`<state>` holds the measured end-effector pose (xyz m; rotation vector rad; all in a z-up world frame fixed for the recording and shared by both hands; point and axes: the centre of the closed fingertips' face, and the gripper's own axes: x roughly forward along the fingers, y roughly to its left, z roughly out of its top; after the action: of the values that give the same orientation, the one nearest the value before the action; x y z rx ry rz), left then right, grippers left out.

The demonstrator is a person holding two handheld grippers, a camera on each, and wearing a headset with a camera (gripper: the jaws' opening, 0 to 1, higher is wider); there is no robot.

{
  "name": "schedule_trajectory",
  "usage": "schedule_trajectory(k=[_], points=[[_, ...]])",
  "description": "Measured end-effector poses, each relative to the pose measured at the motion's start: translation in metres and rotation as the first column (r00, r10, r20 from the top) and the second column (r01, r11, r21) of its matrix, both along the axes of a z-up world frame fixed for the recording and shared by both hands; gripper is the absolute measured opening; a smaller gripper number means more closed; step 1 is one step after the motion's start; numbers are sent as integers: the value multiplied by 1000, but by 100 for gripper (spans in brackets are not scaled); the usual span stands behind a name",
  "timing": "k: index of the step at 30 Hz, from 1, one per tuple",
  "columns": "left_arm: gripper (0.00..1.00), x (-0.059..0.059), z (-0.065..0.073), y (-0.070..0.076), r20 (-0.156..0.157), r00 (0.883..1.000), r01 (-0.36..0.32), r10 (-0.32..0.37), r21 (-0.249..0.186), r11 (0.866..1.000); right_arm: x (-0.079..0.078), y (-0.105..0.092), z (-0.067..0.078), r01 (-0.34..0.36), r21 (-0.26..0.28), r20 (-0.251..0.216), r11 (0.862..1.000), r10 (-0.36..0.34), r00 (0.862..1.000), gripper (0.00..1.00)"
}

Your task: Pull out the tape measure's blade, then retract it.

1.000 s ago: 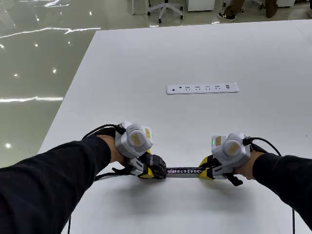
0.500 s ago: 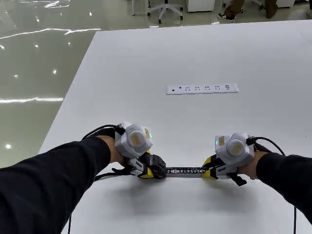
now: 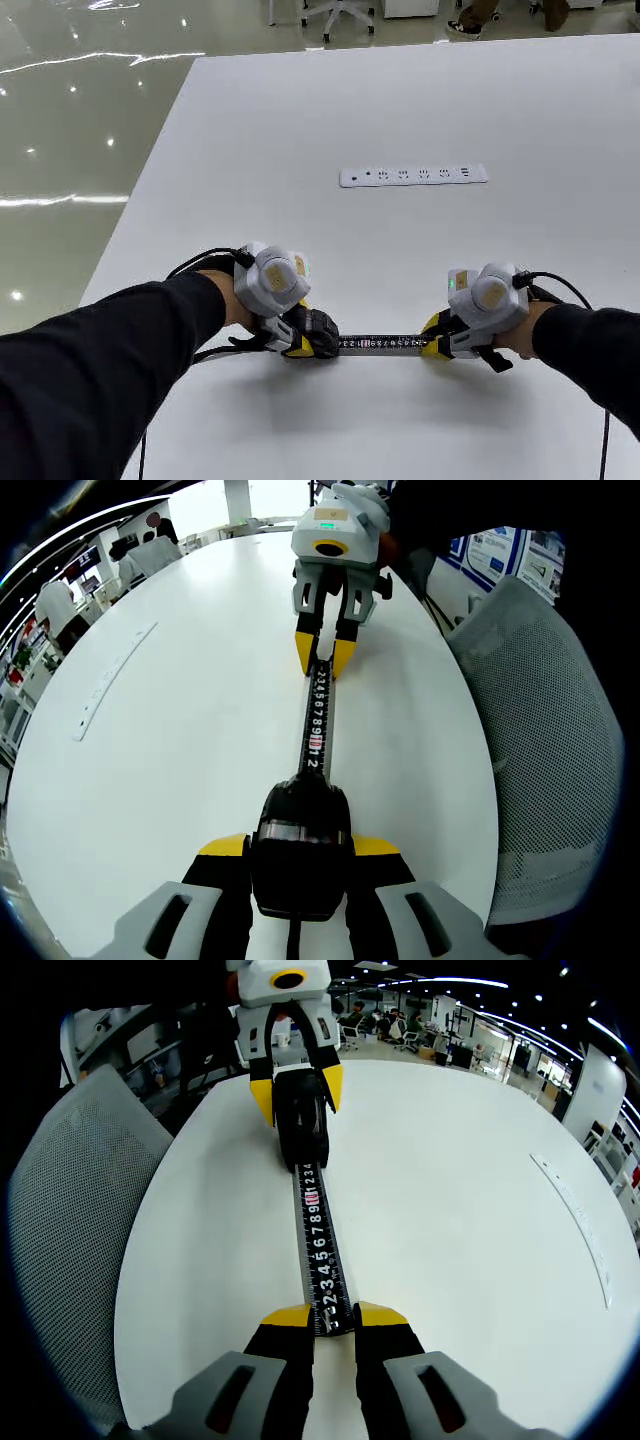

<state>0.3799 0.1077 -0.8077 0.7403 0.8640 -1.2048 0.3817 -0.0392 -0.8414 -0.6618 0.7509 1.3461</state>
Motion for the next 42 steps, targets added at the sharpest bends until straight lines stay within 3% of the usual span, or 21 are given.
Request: schedule_trajectory(k=[42], points=[[32, 1, 0, 0, 1, 1000, -13, 13, -2, 1000, 1, -38, 3, 24, -28, 3, 999, -24, 1000, 10]])
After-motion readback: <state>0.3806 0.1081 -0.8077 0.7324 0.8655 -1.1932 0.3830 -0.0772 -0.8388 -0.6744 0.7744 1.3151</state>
